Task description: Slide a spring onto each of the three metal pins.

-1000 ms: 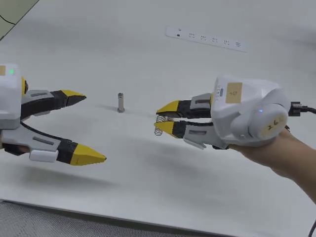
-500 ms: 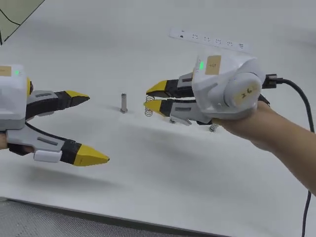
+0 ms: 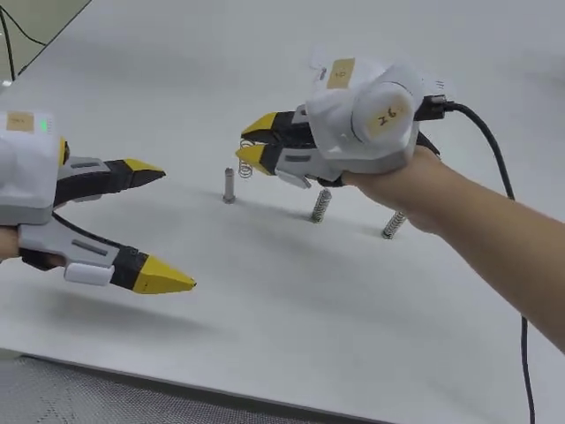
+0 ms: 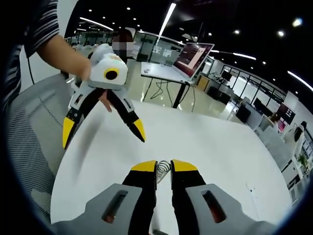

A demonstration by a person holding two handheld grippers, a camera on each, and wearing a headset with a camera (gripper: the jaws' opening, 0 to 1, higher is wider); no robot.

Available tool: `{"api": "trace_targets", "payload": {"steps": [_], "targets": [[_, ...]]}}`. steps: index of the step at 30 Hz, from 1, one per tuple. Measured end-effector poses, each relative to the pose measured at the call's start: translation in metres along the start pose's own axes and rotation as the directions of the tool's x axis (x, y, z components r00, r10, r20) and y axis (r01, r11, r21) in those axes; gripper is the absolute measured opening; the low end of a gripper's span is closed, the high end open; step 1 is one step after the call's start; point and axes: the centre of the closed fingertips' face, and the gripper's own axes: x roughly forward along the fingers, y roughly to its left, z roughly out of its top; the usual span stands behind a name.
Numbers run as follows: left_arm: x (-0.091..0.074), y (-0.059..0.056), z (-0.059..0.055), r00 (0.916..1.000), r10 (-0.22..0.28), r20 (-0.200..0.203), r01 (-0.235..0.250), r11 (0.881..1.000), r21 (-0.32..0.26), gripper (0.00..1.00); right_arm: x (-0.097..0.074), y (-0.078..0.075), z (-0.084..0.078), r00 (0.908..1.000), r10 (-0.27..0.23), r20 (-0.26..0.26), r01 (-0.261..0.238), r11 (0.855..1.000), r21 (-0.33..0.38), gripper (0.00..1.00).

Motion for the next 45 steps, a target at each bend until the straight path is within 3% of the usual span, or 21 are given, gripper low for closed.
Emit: {"api": "trace_targets", "payload": {"steps": [8,27,38,45], "targets": [[-0.001,0.003,0.001,1.0,0.002,-0.002,-0.002,1.0,0.004,0.98,0.019,-0.007,-0.006,1.0,-0.009,0.003,0.009,0.999,0.034,0.08],[-0.007,0.008,0.005,0.9997,0.023,0.009,-0.023,1.0,0.002,0.98,0.027,-0.008,-0.014,0.9999,-0.006,-0.01,0.006,0.999,0.045,0.08],[-0.007,0.009,0.003,0.9995,0.03,0.007,-0.03,1.0,0.0,0.97,0.029,0.002,-0.02,0.9997,0.008,-0.023,-0.007,0.999,0.043,0.08],[-0.007,0.009,0.002,0.9995,0.033,0.004,-0.033,0.999,-0.003,0.97,0.037,0.012,-0.033,0.9982,0.023,-0.056,-0.02,0.999,0.041,0.08]]}}
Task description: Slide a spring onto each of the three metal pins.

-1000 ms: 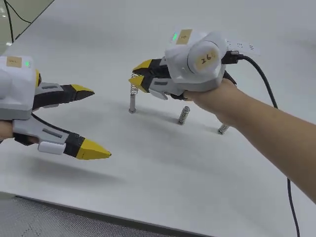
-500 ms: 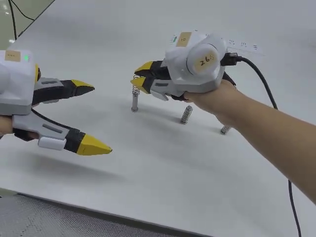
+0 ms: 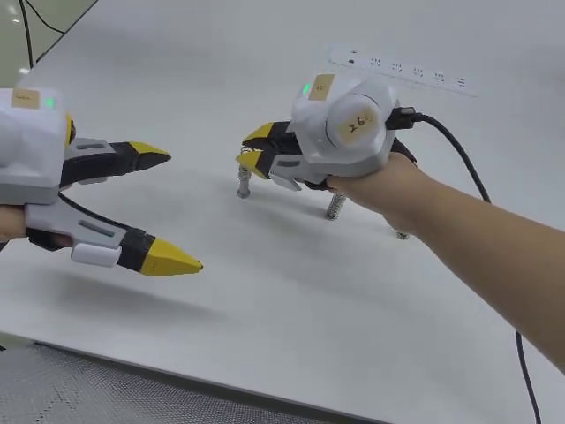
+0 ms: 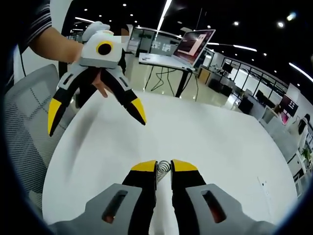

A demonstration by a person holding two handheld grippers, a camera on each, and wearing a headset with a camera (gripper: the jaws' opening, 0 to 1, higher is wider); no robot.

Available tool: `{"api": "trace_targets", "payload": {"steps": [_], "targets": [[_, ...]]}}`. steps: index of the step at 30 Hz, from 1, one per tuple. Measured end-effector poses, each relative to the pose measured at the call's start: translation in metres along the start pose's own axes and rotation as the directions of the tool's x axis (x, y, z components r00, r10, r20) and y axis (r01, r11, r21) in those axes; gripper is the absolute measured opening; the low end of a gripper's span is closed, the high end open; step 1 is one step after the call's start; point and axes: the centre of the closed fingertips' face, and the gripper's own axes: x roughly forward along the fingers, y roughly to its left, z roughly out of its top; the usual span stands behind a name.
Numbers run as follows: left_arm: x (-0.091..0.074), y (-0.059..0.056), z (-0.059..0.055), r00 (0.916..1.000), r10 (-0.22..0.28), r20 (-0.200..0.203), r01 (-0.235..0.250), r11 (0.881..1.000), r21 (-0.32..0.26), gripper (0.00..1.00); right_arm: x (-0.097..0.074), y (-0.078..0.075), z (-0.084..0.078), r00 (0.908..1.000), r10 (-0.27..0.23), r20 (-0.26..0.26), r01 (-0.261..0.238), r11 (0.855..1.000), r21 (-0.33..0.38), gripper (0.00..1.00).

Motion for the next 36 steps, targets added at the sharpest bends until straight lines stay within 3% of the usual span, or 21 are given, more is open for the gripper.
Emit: {"api": "trace_targets", "payload": {"steps": [4,12,13,27,36], "targets": [[0.0,0.0,-0.001,1.0,0.0,-0.003,0.0,1.0,-0.003,0.97,0.009,0.006,-0.014,0.9992,0.024,-0.031,-0.024,1.0,-0.009,0.08],[0.001,0.0,-0.002,1.0,0.002,0.001,-0.002,1.0,-0.007,0.97,0.016,0.013,-0.028,0.9962,0.044,-0.075,-0.046,0.999,-0.018,0.08],[0.001,0.0,-0.002,1.0,0.003,0.002,-0.003,1.0,-0.009,0.97,0.016,0.012,-0.025,0.9976,0.041,-0.055,-0.042,0.999,-0.01,0.08],[0.005,0.001,0.001,1.0,-0.001,0.007,0.001,1.0,-0.012,0.96,0.016,0.01,-0.024,0.9969,0.037,-0.07,-0.035,0.999,0.026,0.09],[0.007,0.0,0.004,0.9999,0.004,0.017,-0.003,1.0,-0.015,0.96,0.013,0.01,-0.022,0.9977,0.029,-0.061,-0.025,0.998,0.059,0.16]]}}
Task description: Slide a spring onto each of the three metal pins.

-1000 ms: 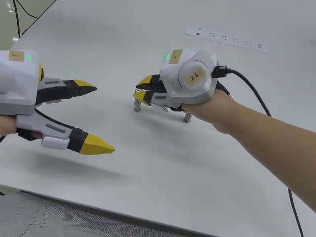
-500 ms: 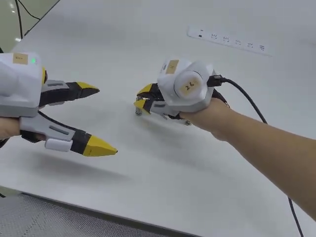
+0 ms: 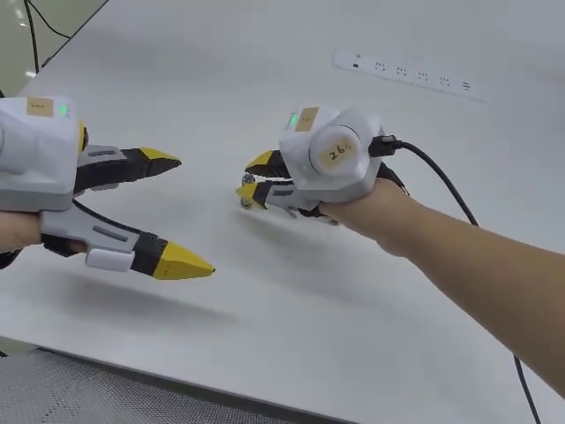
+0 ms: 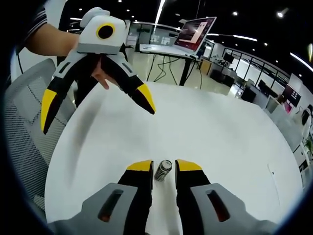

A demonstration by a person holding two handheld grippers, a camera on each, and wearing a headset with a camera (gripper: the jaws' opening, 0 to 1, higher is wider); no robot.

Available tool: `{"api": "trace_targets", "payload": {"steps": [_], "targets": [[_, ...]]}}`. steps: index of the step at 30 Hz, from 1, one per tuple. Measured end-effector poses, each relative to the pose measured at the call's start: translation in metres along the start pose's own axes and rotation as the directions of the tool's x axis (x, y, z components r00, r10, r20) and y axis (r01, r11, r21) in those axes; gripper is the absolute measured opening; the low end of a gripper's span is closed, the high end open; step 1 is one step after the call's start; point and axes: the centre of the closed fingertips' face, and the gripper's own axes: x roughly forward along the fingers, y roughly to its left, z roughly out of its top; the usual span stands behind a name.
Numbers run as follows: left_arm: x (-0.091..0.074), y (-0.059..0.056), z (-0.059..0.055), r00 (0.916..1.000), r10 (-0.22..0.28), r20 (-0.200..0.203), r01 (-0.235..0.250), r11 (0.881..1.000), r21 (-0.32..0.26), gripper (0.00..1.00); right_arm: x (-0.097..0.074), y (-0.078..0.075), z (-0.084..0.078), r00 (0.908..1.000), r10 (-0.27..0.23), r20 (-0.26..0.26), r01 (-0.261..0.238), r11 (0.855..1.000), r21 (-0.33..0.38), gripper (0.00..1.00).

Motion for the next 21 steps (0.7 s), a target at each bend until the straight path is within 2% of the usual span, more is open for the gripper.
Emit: {"api": "trace_targets", "payload": {"steps": [4,8,10,11,14,19,21], "targets": [[0.001,0.001,0.001,0.9999,0.009,0.006,-0.009,1.0,0.001,0.97,-0.012,0.0,0.005,0.9986,-0.016,0.051,0.011,0.996,0.086,0.2],[0.001,0.001,0.007,0.9996,0.018,0.023,-0.018,1.0,0.006,0.98,-0.031,0.001,0.011,0.9923,-0.032,0.119,0.012,0.986,0.169,0.27],[0.001,0.002,0.01,0.9989,0.027,0.037,-0.028,1.0,0.01,0.98,-0.042,-0.002,0.01,0.9875,-0.06,0.146,0.031,0.98,0.196,0.3],[0.002,0.002,0.013,0.9986,0.029,0.045,-0.029,1.0,0.011,0.98,-0.049,-0.002,0.01,0.9835,-0.072,0.166,0.032,0.973,0.228,0.32],[0.004,0.0,0.016,0.998,0.028,0.056,-0.029,0.999,0.018,0.98,-0.064,-0.002,0.008,0.9757,-0.097,0.197,0.046,0.968,0.248,0.37],[0.01,-0.003,0.019,0.9982,0.021,0.056,-0.022,0.999,0.027,0.98,-0.084,-0.002,-0.004,0.9697,-0.137,0.202,0.073,0.952,0.296,0.41],[0.012,-0.004,0.021,0.998,0.02,0.06,-0.022,0.999,0.031,0.98,-0.093,-0.001,-0.006,0.9611,-0.156,0.228,0.078,0.946,0.316,0.45]]}}
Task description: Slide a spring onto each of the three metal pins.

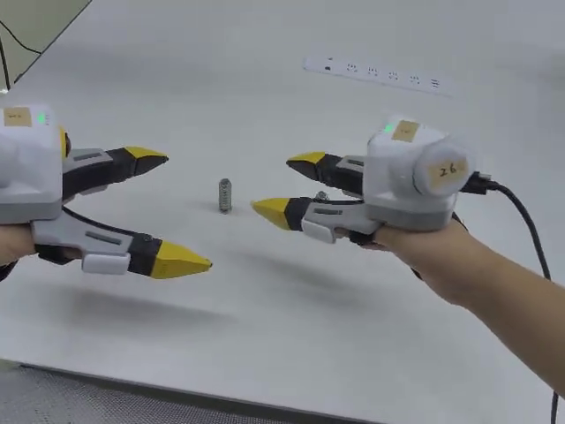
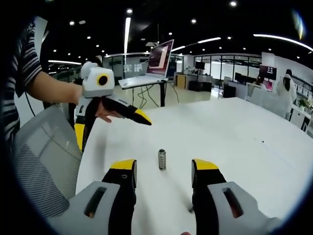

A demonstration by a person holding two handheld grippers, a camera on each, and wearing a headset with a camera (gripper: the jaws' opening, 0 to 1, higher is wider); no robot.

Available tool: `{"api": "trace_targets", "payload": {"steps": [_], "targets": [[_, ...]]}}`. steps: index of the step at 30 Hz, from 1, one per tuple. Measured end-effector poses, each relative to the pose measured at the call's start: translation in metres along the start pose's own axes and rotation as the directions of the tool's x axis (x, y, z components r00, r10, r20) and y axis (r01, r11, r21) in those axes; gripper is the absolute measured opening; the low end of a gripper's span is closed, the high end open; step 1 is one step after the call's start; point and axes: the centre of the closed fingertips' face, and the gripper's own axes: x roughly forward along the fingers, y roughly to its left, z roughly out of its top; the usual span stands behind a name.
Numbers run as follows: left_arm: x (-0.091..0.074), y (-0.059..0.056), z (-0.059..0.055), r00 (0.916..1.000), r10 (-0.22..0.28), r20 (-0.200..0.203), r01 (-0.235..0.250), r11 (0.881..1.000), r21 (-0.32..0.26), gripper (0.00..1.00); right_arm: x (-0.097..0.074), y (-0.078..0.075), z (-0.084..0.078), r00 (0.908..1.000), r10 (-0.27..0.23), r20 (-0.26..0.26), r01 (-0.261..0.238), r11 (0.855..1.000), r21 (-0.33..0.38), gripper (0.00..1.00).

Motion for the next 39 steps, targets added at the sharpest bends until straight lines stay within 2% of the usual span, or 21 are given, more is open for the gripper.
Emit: {"api": "trace_targets", "payload": {"steps": [3,10,14,17,20,22,25,29,35,39], "targets": [[0.001,0.0,0.002,1.0,0.003,0.004,-0.003,1.0,0.002,0.98,-0.014,-0.003,0.0,0.9988,-0.037,0.032,0.036,0.999,0.025,0.52],[0.002,0.0,0.006,0.9998,0.015,0.012,-0.015,1.0,0.009,0.98,-0.046,-0.012,-0.018,0.9939,-0.105,0.033,0.104,0.994,0.04,0.62],[0.003,-0.002,0.004,0.9999,0.014,0.003,-0.014,1.0,0.015,0.98,-0.065,-0.018,-0.028,0.9883,-0.149,0.03,0.148,0.988,0.036,0.69],[0.003,-0.001,0.004,0.9997,0.02,0.01,-0.021,1.0,0.015,0.98,-0.078,-0.019,-0.034,0.9844,-0.175,0.021,0.174,0.984,0.022,0.75],[0.003,0.0,0.007,0.9993,0.03,0.024,-0.03,0.999,0.018,0.98,-0.091,-0.021,-0.035,0.98,-0.194,0.046,0.191,0.98,0.063,0.82],[0.002,-0.001,0.009,0.999,0.032,0.032,-0.032,0.999,0.018,0.98,-0.1,-0.024,-0.038,0.9743,-0.221,0.045,0.218,0.974,0.058,0.87],[0.001,-0.003,0.009,0.9988,0.033,0.036,-0.034,0.999,0.024,0.98,-0.109,-0.026,-0.043,0.9699,-0.24,0.038,0.238,0.969,0.064,0.9],[0.002,-0.005,0.006,0.9991,0.031,0.03,-0.032,0.999,0.032,0.98,-0.119,-0.03,-0.049,0.9616,-0.269,0.056,0.261,0.959,0.114,0.95],[0.0,-0.009,0.003,0.9995,0.027,0.02,-0.027,0.999,0.042,0.98,-0.129,-0.024,-0.061,0.9593,-0.279,0.047,0.27,0.953,0.138,0.99],[-0.003,-0.005,0.003,0.999,0.041,0.019,-0.042,0.998,0.039,0.98,-0.139,-0.024,-0.071,0.9565,-0.291,0.026,0.284,0.947,0.15,0.99]]}}
